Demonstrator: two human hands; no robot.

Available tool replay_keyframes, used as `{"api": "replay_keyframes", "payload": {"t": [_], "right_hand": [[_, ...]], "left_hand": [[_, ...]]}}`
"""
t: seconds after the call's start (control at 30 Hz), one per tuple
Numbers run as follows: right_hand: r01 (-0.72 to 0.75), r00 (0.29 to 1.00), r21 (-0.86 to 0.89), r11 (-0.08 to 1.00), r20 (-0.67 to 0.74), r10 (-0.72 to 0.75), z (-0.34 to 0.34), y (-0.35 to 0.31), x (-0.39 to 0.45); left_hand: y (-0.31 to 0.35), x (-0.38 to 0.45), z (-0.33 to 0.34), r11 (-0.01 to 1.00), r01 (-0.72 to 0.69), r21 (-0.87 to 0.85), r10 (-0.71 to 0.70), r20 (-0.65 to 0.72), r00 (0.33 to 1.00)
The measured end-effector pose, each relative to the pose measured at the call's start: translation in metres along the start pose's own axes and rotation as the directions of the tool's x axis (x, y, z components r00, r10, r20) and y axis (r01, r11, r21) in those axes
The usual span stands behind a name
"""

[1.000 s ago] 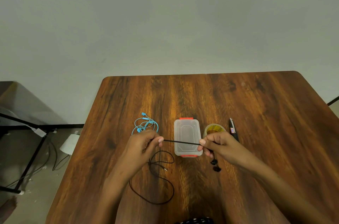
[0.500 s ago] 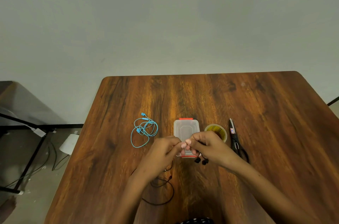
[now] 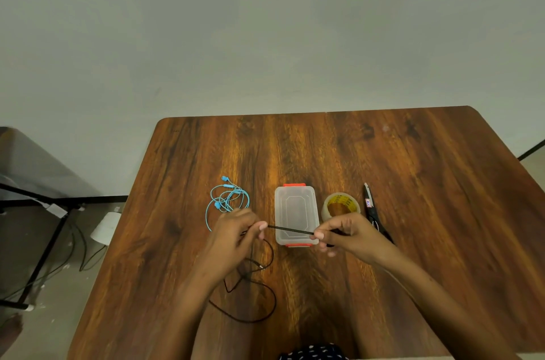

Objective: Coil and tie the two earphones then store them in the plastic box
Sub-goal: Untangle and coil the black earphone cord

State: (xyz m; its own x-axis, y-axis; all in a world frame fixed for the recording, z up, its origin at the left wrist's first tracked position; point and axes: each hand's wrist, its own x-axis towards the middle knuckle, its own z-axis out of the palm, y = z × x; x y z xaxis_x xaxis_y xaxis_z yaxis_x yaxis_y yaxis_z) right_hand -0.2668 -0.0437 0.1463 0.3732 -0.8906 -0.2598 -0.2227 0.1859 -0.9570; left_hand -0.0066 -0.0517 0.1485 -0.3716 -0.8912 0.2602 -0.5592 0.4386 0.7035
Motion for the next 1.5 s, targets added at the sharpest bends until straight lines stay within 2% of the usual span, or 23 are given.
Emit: {"api": "replay_keyframes", "payload": {"t": [0.1,0.2,0.4,0.57,0.67,0.77,0.87,1.0,1.23,1.4,1.5], "right_hand": [[0.002,0.997,0.031,1.0,-0.078,0.001,0.005,0.007,0.004],[-0.007,0.989,-0.02,1.0,-0.149,0.004,0.012,0.017,0.01],[-0.032,0.981,-0.293,0.955,-0.191,-0.026,0.017,0.041,0.012],[-0.009,0.983,-0.473,0.881,-0.167,-0.08,0.022,0.065,0.012],[-0.024,0.979,-0.525,0.851,-0.184,-0.086,0.032,0.079,0.015],[0.004,0.975,-0.546,0.838,-0.183,-0.123,0.036,0.084,0.021],[0.049,0.971,-0.578,0.814,-0.163,-0.175,0.035,0.083,0.027],[0.092,0.975,-0.662,0.744,-0.092,-0.202,0.035,0.086,0.027],[0.094,0.973,-0.663,0.742,-0.096,-0.209,0.033,0.094,0.01],[0.07,0.983,-0.646,0.76,-0.083,-0.161,0.035,0.093,0.006],[0.069,0.986,-0.624,0.778,-0.074,-0.146,0.037,0.09,0.006]], "left_hand": [[-0.006,0.0,0.005,1.0,0.028,-0.009,-0.028,-0.008,1.0],[-0.012,-0.003,0.009,0.998,0.06,-0.017,-0.059,0.009,0.998],[-0.031,-0.018,0.021,0.989,0.147,0.01,-0.147,0.109,0.983],[-0.06,-0.037,0.033,0.956,0.287,0.053,-0.29,0.056,0.955],[-0.085,-0.046,0.048,0.913,0.384,0.134,-0.394,0.052,0.918],[-0.107,-0.053,0.064,0.855,0.45,0.257,-0.491,0.122,0.863],[-0.121,-0.055,0.075,0.802,0.445,0.398,-0.543,0.178,0.82],[-0.126,-0.051,0.081,0.767,0.395,0.506,-0.551,0.202,0.81],[-0.134,-0.055,0.083,0.778,0.505,0.373,-0.584,0.132,0.801],[-0.13,-0.056,0.081,0.736,0.523,0.43,-0.62,0.117,0.776],[-0.124,-0.052,0.081,0.75,0.558,0.357,-0.624,0.102,0.774]]}}
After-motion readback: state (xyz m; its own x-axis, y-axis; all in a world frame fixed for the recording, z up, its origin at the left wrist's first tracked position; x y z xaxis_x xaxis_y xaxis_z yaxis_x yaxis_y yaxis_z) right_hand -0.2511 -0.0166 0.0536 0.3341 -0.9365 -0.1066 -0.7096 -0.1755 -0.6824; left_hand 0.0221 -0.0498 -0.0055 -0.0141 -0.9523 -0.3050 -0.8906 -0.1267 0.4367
